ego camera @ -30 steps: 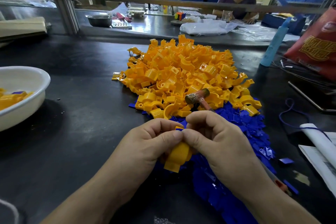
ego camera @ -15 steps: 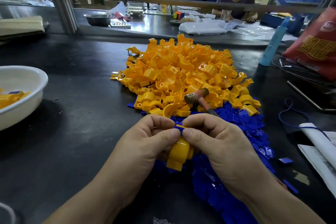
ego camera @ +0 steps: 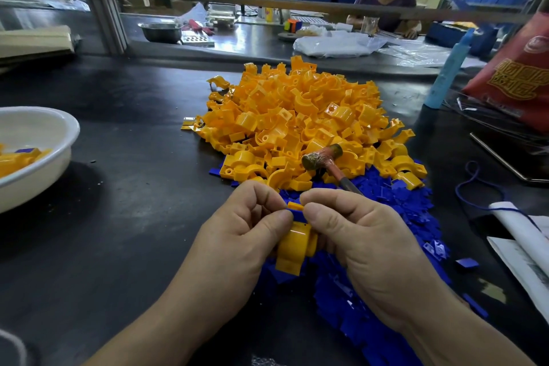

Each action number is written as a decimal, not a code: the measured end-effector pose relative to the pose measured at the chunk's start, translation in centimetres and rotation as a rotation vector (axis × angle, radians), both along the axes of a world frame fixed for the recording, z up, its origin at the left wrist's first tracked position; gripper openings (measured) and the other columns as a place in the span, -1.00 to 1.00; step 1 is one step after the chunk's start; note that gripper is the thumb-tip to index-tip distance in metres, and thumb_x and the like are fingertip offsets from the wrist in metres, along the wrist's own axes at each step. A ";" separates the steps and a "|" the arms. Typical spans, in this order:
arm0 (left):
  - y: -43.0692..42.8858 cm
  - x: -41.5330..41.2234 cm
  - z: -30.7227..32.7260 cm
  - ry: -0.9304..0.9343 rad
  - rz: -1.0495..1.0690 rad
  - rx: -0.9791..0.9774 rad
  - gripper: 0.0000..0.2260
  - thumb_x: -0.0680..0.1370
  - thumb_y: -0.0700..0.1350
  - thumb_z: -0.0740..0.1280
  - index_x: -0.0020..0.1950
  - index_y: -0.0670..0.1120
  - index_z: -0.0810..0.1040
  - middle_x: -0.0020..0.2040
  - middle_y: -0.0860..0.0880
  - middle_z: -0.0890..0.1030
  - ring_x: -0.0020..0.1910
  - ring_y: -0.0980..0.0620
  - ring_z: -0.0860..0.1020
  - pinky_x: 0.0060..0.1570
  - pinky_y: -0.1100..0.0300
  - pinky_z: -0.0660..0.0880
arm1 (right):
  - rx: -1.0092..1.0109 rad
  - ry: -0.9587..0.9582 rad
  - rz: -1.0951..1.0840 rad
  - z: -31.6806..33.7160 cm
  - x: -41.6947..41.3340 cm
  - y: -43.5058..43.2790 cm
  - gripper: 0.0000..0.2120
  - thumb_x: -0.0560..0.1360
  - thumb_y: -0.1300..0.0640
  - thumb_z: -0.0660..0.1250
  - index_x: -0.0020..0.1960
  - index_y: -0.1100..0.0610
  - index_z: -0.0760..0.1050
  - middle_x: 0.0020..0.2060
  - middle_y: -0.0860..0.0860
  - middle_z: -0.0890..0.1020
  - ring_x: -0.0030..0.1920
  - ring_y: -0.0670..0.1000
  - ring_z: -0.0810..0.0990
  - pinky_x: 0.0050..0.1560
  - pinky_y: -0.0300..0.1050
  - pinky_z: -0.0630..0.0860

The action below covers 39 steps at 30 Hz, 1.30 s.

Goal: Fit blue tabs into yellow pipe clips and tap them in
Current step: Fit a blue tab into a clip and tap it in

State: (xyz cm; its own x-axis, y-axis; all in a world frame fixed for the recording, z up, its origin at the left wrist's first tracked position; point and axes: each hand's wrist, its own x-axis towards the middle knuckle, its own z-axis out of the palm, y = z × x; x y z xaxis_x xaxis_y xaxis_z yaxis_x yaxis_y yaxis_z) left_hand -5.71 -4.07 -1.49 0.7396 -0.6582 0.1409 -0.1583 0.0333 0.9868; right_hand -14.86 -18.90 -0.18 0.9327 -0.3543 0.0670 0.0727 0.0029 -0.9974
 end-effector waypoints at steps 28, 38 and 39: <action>0.0 -0.1 0.1 0.276 -0.038 -0.021 -0.77 0.34 0.03 0.41 -0.04 0.04 0.68 -0.09 -0.13 0.71 -0.11 -0.10 0.69 -0.16 0.08 0.57 | -0.400 -0.063 -0.056 0.2 -0.4 1.0 -0.78 0.38 -0.09 0.31 0.01 -0.15 0.59 -0.08 -0.16 0.65 -0.01 -0.11 0.63 -0.10 -0.22 0.61; 3.5 3.9 2.0 0.146 0.134 0.268 -0.92 0.42 -0.10 0.46 -0.11 0.03 0.69 -0.16 -0.12 0.71 -0.26 -0.03 0.64 -0.28 0.11 0.56 | -1.024 0.070 -0.398 2.2 -2.2 -2.2 -0.66 0.44 -0.11 0.27 0.22 -0.17 0.45 -0.06 -0.25 0.49 -0.06 -0.20 0.51 -0.14 -0.29 0.52; 4.0 4.5 2.0 0.102 0.163 0.365 -0.94 0.48 -0.12 0.44 -0.11 0.03 0.68 -0.17 -0.09 0.71 -0.25 -0.01 0.64 -0.29 0.12 0.55 | -1.129 0.159 -0.425 2.5 -2.6 -3.0 -0.62 0.44 -0.12 0.26 0.25 -0.15 0.43 0.00 -0.24 0.49 -0.02 -0.19 0.50 -0.07 -0.21 0.51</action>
